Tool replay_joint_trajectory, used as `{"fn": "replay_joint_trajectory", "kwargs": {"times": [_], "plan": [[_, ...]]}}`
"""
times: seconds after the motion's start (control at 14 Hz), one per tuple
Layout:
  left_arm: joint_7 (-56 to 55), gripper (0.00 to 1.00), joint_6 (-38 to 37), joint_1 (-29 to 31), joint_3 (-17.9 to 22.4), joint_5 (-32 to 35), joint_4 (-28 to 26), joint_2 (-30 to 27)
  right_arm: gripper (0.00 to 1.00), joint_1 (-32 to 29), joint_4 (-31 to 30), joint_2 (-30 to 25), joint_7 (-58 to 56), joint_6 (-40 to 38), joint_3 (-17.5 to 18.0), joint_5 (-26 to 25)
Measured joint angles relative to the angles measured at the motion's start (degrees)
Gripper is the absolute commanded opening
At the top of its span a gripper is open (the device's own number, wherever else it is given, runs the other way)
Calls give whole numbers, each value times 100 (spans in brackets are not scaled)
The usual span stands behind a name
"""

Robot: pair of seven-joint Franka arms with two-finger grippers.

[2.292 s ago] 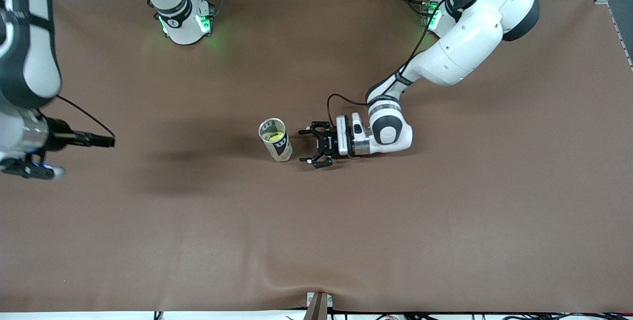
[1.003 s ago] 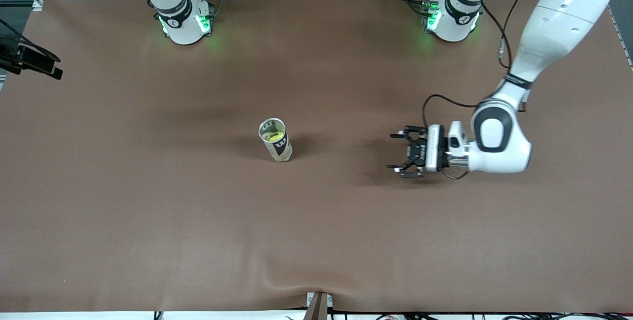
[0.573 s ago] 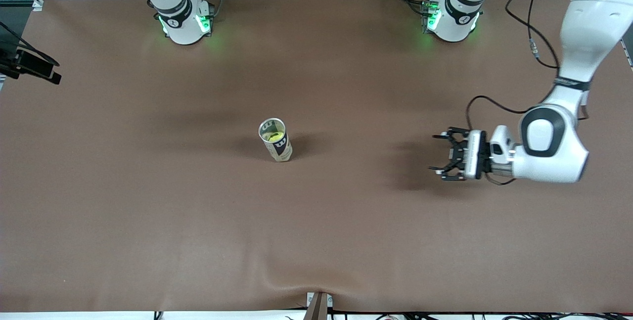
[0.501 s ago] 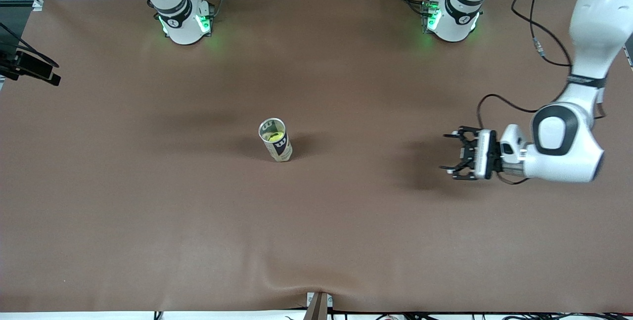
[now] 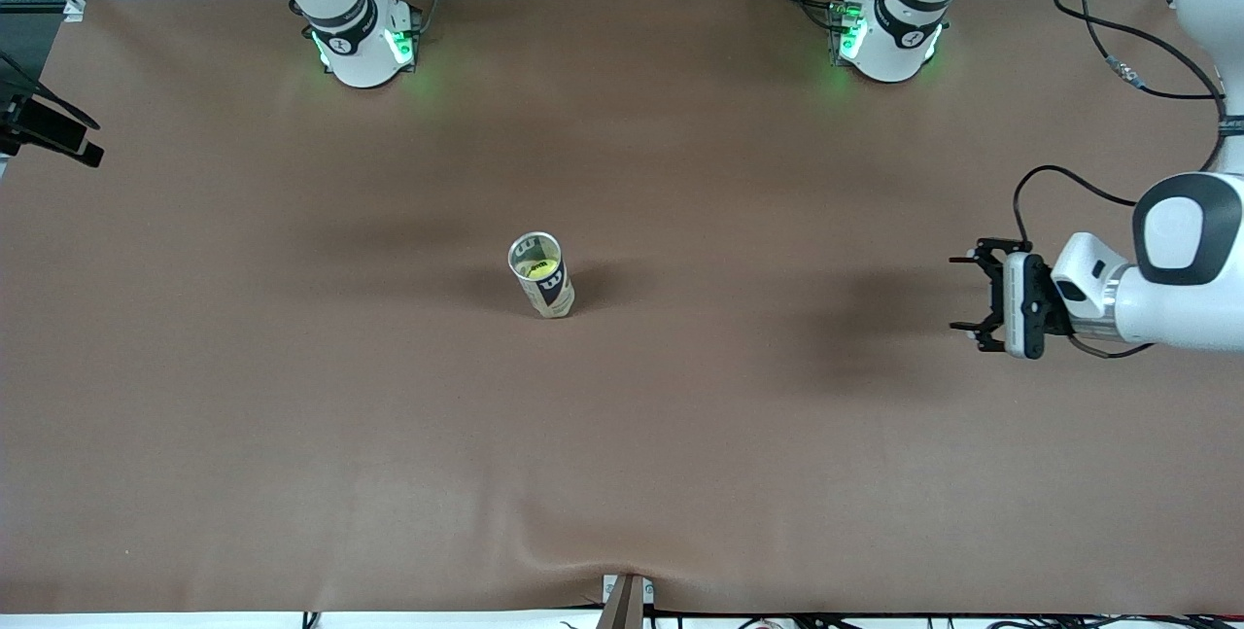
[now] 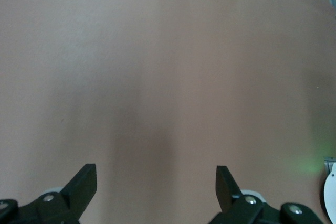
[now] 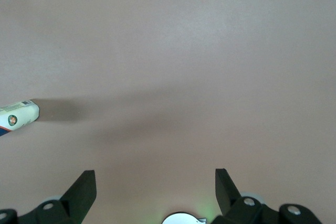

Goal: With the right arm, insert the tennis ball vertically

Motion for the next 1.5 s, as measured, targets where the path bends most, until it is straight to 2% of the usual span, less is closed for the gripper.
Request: {"fn": "replay_joint_trajectory", "kwargs": {"times": [0.29,0.5,0.72,0.79,1.07,1.36,1.5], "plan": [[-533,100,-180,-18,-16,493,310,-11,100,5,1,0,0,0,10,0],[-1008,100,-283,-159,-28,570,581,-79,100,5,1,0,0,0,11,0],[-2014,100,-460,-444,-17,822,749,-439,100,7,3,1,0,-2,17,0],[-2295,100,-547,-603,75,857,758,-612,100,7,3,1,0,-4,17,0],[-3774,100,-949,-1790,1137,868,766,-1259,100,7,3,1,0,-11,18,0],[-6176,100,-1460,-2397,1351,875,770,-1737,100,7,4,1,0,-11,16,0],[-7562,100,-1680,-2831,1658,874,772,-1983,100,7,4,1,0,-11,16,0]]}}
